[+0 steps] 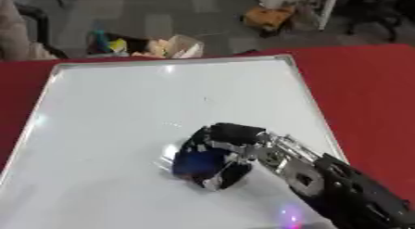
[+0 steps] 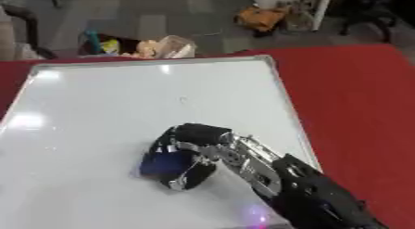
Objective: Wipe the whiteboard clean with a brush.
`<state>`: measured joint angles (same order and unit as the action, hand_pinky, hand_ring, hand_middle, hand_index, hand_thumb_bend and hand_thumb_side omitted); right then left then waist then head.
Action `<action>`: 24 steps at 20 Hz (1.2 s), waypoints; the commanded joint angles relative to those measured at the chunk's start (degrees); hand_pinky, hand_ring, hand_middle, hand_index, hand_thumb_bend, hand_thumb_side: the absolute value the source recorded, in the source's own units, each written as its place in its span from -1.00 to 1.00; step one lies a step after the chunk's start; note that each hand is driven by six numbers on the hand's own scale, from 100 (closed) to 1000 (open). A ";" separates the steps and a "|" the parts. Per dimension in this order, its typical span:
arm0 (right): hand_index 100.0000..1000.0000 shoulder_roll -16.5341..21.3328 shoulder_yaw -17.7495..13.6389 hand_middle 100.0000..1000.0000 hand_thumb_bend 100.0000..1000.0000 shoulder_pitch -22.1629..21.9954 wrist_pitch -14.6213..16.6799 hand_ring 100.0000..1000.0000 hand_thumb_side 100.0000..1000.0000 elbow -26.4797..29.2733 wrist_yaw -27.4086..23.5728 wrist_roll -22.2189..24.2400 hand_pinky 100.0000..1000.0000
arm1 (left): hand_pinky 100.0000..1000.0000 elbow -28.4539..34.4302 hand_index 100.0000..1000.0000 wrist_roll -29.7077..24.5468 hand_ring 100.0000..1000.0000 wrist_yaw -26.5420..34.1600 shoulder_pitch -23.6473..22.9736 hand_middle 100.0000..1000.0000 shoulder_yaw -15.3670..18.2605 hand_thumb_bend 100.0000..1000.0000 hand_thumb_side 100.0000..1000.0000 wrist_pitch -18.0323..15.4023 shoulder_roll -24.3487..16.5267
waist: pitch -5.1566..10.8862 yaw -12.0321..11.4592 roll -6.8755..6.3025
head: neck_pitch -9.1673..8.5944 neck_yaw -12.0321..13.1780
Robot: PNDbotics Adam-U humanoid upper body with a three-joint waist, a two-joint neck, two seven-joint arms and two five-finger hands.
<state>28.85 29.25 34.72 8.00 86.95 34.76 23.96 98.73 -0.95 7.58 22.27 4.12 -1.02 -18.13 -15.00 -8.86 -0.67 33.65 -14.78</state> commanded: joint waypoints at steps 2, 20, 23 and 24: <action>0.68 2.23 -1.15 0.20 -0.98 0.39 -0.77 -0.01 -0.50 1.62 0.20 -0.24 -0.69 | -0.11 0.79 0.39 0.11 0.19 0.09 0.74 0.16 0.31 0.43 0.66 -0.12 -1.06 | 0.87 0.13 -0.18 | 0.02 0.05; 0.70 6.82 -8.24 0.22 -0.64 0.72 -5.24 0.02 -0.50 3.58 2.08 -4.58 -0.67 | -0.11 0.88 0.39 0.10 0.19 0.02 0.65 0.15 0.32 0.43 0.66 -0.15 -1.34 | 0.69 -0.27 0.14 | -0.69 -0.34; 0.70 7.63 -9.47 0.22 -0.64 0.84 -5.98 0.02 -0.50 3.22 2.42 -5.40 -0.66 | -0.11 1.04 0.39 0.05 0.19 0.03 0.75 0.15 0.28 0.43 0.66 -0.17 -1.39 | 0.48 -0.74 0.21 | -1.11 -0.56; 0.70 7.90 -9.87 0.22 -0.64 0.89 -6.21 0.02 -0.50 3.07 2.52 -5.67 -0.66 | -0.11 1.10 0.39 0.01 0.19 0.03 0.78 0.15 0.24 0.43 0.66 -0.18 -1.41 | 0.40 -0.94 0.22 | -1.25 -0.66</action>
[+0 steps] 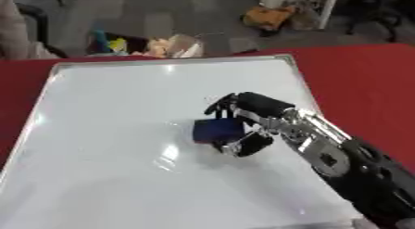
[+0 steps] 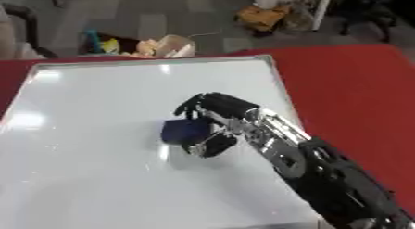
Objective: Wipe the whiteboard clean with a brush.
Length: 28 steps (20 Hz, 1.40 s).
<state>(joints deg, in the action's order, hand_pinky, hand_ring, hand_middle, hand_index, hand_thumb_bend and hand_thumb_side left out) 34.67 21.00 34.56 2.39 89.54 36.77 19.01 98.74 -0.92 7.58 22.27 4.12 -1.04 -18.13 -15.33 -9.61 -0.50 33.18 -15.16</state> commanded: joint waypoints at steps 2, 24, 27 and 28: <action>0.70 2.56 -2.42 0.22 -0.64 1.12 -1.09 0.03 -0.50 0.08 0.71 -1.31 -0.66 | -0.11 1.22 0.39 -0.13 0.19 0.03 0.87 0.15 0.11 0.43 0.66 -0.15 -1.40 | 0.57 -0.68 0.10 | -1.09 -0.60; 0.69 4.29 -8.21 0.23 -0.52 2.60 -3.61 0.10 -0.36 -8.89 1.35 -7.63 -0.60 | -0.10 5.12 0.39 -1.43 0.19 0.40 2.14 0.16 -0.90 0.43 0.67 -0.21 -1.13 | -1.27 -6.50 1.41 | -4.02 -3.69; 0.69 4.79 -8.70 0.24 -0.43 2.34 -3.48 0.12 -0.24 -7.60 0.55 -7.55 -0.58 | -0.10 5.00 0.39 -1.35 0.19 0.34 1.99 0.16 -0.81 0.43 0.67 -0.16 -1.26 | -0.91 -5.88 1.47 | -3.77 -3.45; 0.70 5.04 -8.94 0.24 -0.43 2.27 -3.54 0.12 -0.23 -6.97 0.13 -7.61 -0.58 | -0.10 4.94 0.39 -1.32 0.19 0.32 1.94 0.16 -0.77 0.43 0.67 -0.15 -1.29 | -0.76 -5.63 1.50 | -3.70 -3.37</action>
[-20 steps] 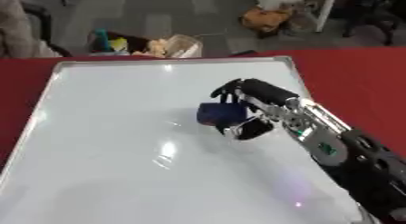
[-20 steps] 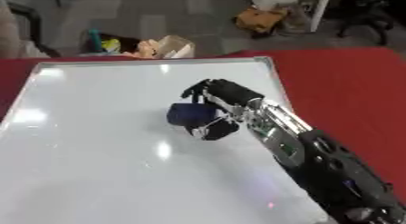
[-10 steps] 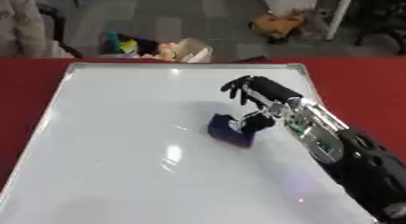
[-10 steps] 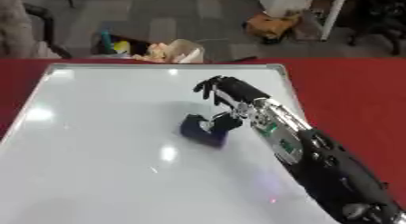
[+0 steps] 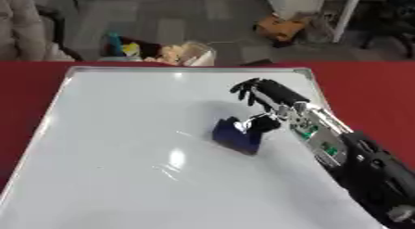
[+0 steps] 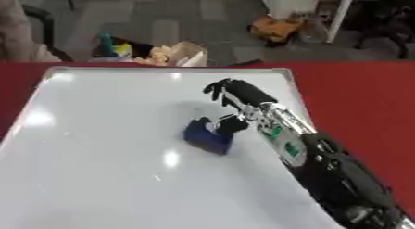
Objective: Wipe the whiteboard clean with a brush.
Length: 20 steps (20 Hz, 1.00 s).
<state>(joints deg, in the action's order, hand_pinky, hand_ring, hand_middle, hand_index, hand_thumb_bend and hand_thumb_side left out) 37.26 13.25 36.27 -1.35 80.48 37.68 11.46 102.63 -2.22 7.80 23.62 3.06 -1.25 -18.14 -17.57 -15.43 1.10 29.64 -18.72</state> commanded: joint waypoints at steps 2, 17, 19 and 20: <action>0.69 2.95 -1.50 0.24 -0.42 0.34 0.01 0.12 -0.22 3.51 -1.62 -0.10 -0.58 | -0.10 0.89 0.39 0.00 0.19 0.07 0.48 0.16 0.32 0.43 0.67 0.09 -1.33 | 1.74 0.63 -0.03 | -0.04 0.37; 0.72 0.36 3.75 0.30 -0.31 -1.14 2.46 0.28 -0.17 2.03 -0.12 7.09 -0.41 | -0.11 0.53 0.40 -0.17 0.20 0.04 0.46 0.16 0.29 0.43 0.67 -0.01 -1.11 | 1.39 1.21 -0.59 | 0.04 0.49; 0.72 -0.15 4.09 0.30 -0.33 -0.98 2.86 0.25 -0.19 1.12 0.19 7.22 -0.42 | -0.11 0.53 0.40 -0.20 0.20 0.04 0.49 0.16 0.28 0.43 0.67 -0.01 -1.05 | 1.20 1.12 -0.65 | 0.01 0.44; 0.72 -0.35 4.23 0.30 -0.34 -0.91 3.03 0.23 -0.20 0.73 0.34 7.24 -0.43 | -0.11 0.53 0.40 -0.21 0.20 0.04 0.50 0.16 0.28 0.43 0.67 -0.01 -1.03 | 1.11 1.07 -0.67 | -0.01 0.40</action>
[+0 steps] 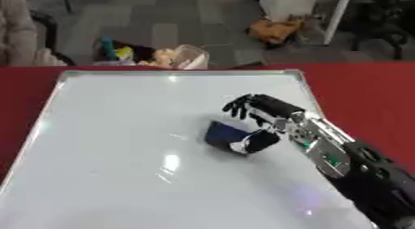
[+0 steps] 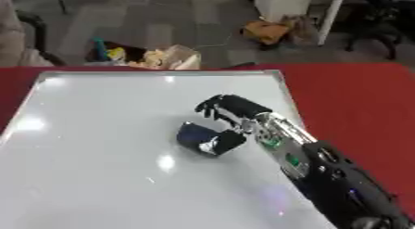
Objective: Wipe the whiteboard clean with a brush.
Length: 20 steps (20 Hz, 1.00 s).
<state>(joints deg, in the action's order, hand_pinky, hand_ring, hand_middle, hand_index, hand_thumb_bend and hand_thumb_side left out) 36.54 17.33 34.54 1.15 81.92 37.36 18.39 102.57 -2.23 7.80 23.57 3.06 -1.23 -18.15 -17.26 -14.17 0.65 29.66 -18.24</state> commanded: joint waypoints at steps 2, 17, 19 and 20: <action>0.71 0.05 0.34 0.29 -0.36 0.94 0.81 0.20 -0.22 -1.39 1.00 0.27 -0.44 | -0.11 0.58 0.40 -0.23 0.20 0.04 0.56 0.16 0.26 0.43 0.67 -0.02 -0.98 | 0.62 -0.31 -0.25 | -0.07 -0.13; 0.65 -0.94 0.45 0.18 -0.66 2.68 1.04 0.04 -0.40 -3.97 2.08 -1.63 -0.58 | -0.11 0.65 0.40 -0.43 0.20 0.01 0.87 0.16 0.17 0.42 0.68 0.01 -0.79 | -0.30 -2.06 0.24 | -0.69 -0.90; 0.64 -1.12 0.50 0.18 -0.71 2.78 1.02 0.02 -0.42 -4.42 2.27 -1.73 -0.59 | -0.11 0.66 0.40 -0.43 0.20 0.03 0.91 0.16 0.20 0.42 0.68 0.01 -0.75 | -0.40 -2.32 0.31 | -0.79 -1.09; 0.64 -1.20 0.48 0.18 -0.73 2.85 0.98 0.02 -0.43 -4.64 2.40 -1.83 -0.60 | -0.10 0.67 0.40 -0.43 0.20 0.04 0.94 0.16 0.21 0.42 0.68 0.01 -0.73 | -0.44 -2.43 0.35 | -0.86 -1.12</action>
<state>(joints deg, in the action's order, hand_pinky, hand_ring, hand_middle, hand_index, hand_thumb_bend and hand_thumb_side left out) 35.04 17.35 37.33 2.20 78.14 38.98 16.61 102.56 -2.48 7.80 23.69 3.06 -1.08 -18.12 -18.35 -16.47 1.19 29.58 -19.14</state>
